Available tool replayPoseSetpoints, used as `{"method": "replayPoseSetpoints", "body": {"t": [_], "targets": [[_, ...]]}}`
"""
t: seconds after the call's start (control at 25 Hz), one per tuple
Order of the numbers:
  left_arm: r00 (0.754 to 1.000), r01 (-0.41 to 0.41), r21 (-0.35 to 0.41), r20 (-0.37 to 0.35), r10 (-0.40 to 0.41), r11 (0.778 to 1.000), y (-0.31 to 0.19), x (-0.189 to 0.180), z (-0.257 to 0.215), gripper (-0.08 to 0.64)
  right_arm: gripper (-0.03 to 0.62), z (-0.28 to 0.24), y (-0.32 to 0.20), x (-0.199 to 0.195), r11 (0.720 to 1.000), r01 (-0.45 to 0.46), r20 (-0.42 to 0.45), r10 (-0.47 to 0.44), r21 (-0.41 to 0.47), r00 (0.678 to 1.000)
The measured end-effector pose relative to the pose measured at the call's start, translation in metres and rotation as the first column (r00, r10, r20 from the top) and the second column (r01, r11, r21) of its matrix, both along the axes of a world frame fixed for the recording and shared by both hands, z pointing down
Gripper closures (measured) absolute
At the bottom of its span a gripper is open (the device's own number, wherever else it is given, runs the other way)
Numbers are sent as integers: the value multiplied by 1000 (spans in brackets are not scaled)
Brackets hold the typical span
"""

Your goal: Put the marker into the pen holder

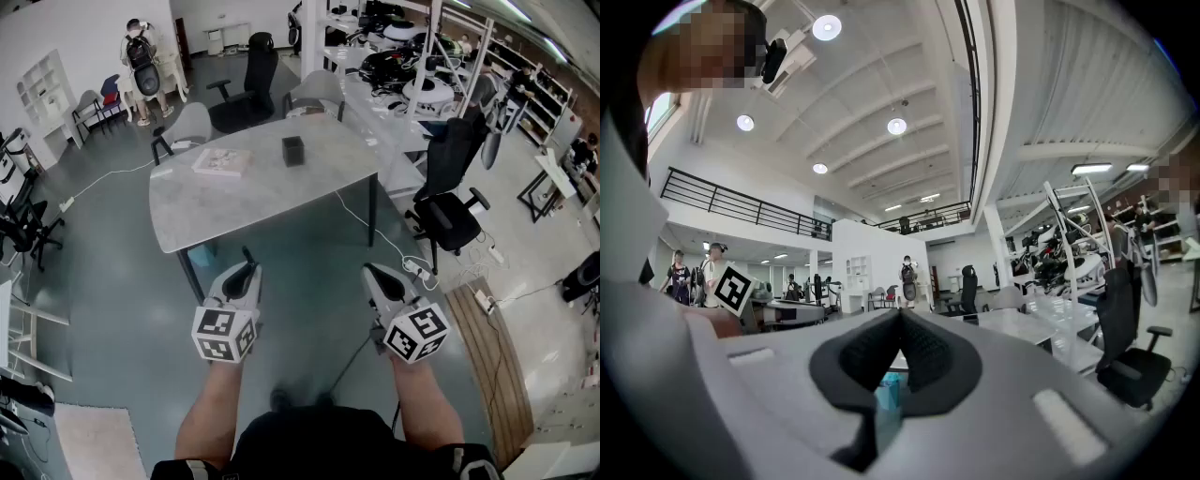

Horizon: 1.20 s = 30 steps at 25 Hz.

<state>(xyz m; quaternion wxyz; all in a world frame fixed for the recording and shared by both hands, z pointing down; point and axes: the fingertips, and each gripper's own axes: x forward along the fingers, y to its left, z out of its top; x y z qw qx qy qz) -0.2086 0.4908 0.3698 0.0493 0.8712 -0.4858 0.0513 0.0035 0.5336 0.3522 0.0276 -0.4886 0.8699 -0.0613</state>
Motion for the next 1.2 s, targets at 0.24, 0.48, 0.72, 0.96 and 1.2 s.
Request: {"method": "replayPoseSetpoints", "body": {"t": [0.24, 0.48, 0.72, 0.96, 1.2], "targets": [[1000, 5, -9, 0, -5, 1000, 10, 10, 1, 517, 591, -5, 9, 10, 1000, 24, 33, -24, -1, 999], [999, 22, -7, -24, -22, 1000, 28, 26, 0, 517, 591, -3, 26, 25, 1000, 30, 40, -30, 2, 999], [998, 60, 13, -21, -59, 998, 42, 53, -2, 517, 591, -1, 52, 51, 997, 78, 74, -77, -2, 994], [999, 46, 12, -10, -46, 999, 56, 78, -1, 517, 589, 12, 65, 78, 997, 74, 100, -70, -34, 993], [999, 41, 0, -11, -41, 999, 36, 91, 1, 517, 589, 19, 46, 94, 995, 66, 118, -56, -77, 991]]}}
